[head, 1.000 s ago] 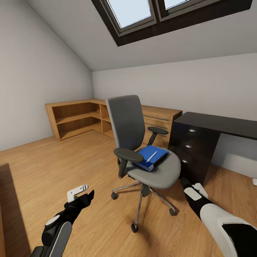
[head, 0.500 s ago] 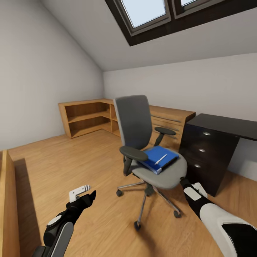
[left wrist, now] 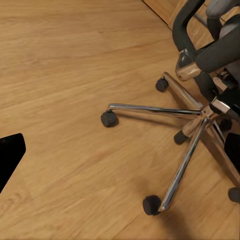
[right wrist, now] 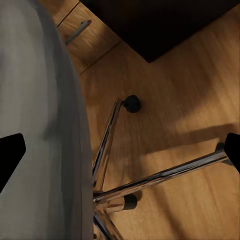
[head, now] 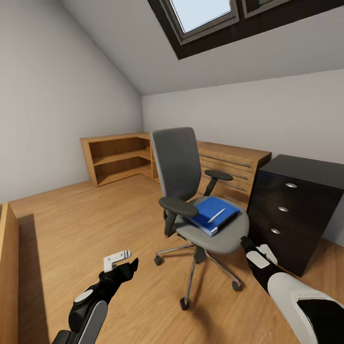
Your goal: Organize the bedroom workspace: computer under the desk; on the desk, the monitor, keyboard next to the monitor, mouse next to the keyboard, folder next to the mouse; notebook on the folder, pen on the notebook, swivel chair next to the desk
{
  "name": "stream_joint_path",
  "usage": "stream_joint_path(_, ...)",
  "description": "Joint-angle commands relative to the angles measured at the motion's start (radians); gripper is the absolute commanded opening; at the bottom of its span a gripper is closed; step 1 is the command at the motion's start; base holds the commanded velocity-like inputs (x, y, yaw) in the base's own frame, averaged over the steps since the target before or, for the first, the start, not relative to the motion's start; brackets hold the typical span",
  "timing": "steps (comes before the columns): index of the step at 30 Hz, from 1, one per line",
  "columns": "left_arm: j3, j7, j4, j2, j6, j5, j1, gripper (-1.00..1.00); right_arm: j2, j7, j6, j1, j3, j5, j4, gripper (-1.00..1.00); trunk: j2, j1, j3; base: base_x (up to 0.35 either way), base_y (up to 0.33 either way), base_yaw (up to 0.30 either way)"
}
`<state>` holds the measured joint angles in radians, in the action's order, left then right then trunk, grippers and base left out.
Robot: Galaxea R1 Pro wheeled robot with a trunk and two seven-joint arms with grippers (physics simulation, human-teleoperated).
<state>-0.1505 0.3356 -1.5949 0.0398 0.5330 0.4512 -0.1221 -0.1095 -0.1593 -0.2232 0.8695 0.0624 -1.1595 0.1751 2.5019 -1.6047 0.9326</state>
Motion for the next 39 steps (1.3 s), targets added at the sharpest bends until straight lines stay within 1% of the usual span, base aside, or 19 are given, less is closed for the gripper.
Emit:
stream_joint_path(1, -0.001, 0.01, 0.0, 0.0, 0.002, 0.011, -0.001, 1.0, -0.001, -0.005, -0.002, 0.0, 0.007, -0.006, 0.001, 1.0, 0.0, 0.0, 0.001, 0.007, 0.0, 0.0)
stream_joint_path(5, -0.002, 0.01, 0.005, 0.001, 0.004, 0.011, -0.001, 1.0, 0.0, -0.005, -0.002, 0.0, 0.007, -0.006, 0.001, 1.0, 0.0, 0.0, 0.001, -0.079, -0.007, 0.0)
stream_joint_path(12, -0.003, 0.009, 0.014, 0.001, 0.004, 0.011, -0.001, 1.0, -0.001, -0.005, -0.002, 0.0, 0.006, -0.006, 0.001, 1.0, 0.0, 0.0, 0.001, -0.282, -0.058, 0.0)
stream_joint_path(15, -0.002, 0.009, 0.015, 0.001, 0.003, 0.011, -0.001, 1.0, -0.001, 0.002, -0.002, 0.0, 0.005, -0.006, 0.002, 1.0, 0.0, 0.0, 0.001, -0.147, -0.041, 0.0)
stream_joint_path(21, -0.002, 0.01, 0.015, 0.0, 0.002, 0.01, -0.001, 1.0, -0.004, 0.066, 0.003, 0.0, 0.003, -0.008, 0.001, 1.0, 0.0, 0.0, 0.001, -0.038, -0.011, 0.0)
stream_joint_path(26, -0.001, 0.01, 0.015, 0.0, 0.002, 0.01, -0.001, 1.0, -0.006, 0.084, 0.008, 0.0, 0.002, -0.01, 0.001, 1.0, 0.0, 0.0, 0.001, -0.006, -0.002, 0.0)
stream_joint_path(29, 0.0, 0.01, 0.015, -0.001, 0.002, 0.009, -0.001, 1.0, -0.007, 0.087, 0.036, 0.0, 0.002, -0.01, 0.001, 1.0, 0.0, 0.0, 0.001, -0.002, 0.0, 0.0)
stream_joint_path(30, 0.0, 0.01, 0.015, -0.001, 0.002, 0.009, -0.001, 1.0, -0.008, 0.088, 0.063, 0.0, 0.002, -0.01, 0.002, 1.0, 0.0, 0.0, 0.001, 0.0, 0.0, 0.0)
stream_joint_path(33, 0.0, 0.01, 0.015, -0.001, 0.002, 0.009, -0.001, 1.0, -0.009, 0.09, 0.109, 0.0, 0.001, -0.01, 0.004, 1.0, 0.0, 0.0, 0.001, 0.0, 0.0, 0.0)
stream_joint_path(34, 0.0, 0.01, 0.015, 0.0, 0.003, 0.009, -0.001, 1.0, -0.01, 0.091, 0.134, 0.0, 0.001, -0.009, 0.011, 1.0, 0.0, 0.0, 0.001, 0.0, 0.0, 0.0)
stream_joint_path(36, 0.0, 0.01, 0.015, 0.0, 0.003, 0.009, -0.001, 1.0, -0.01, 0.091, 0.152, 0.0, 0.001, -0.009, 0.023, 1.0, 0.0, 0.0, 0.001, 0.0, 0.0, 0.0)
stream_joint_path(37, 0.0, 0.01, 0.015, -0.001, 0.002, 0.009, -0.001, 1.0, -0.011, 0.09, 0.173, -0.001, 0.001, -0.008, 0.052, 1.0, 0.0, 0.0, 0.001, 0.0, 0.0, 0.0)
stream_joint_path(39, 0.0, 0.01, 0.015, -0.001, 0.002, 0.009, -0.001, 1.0, -0.011, 0.09, 0.179, -0.002, 0.001, -0.008, 0.065, 1.0, 0.0, 0.0, 0.001, 0.0, 0.0, 0.0)
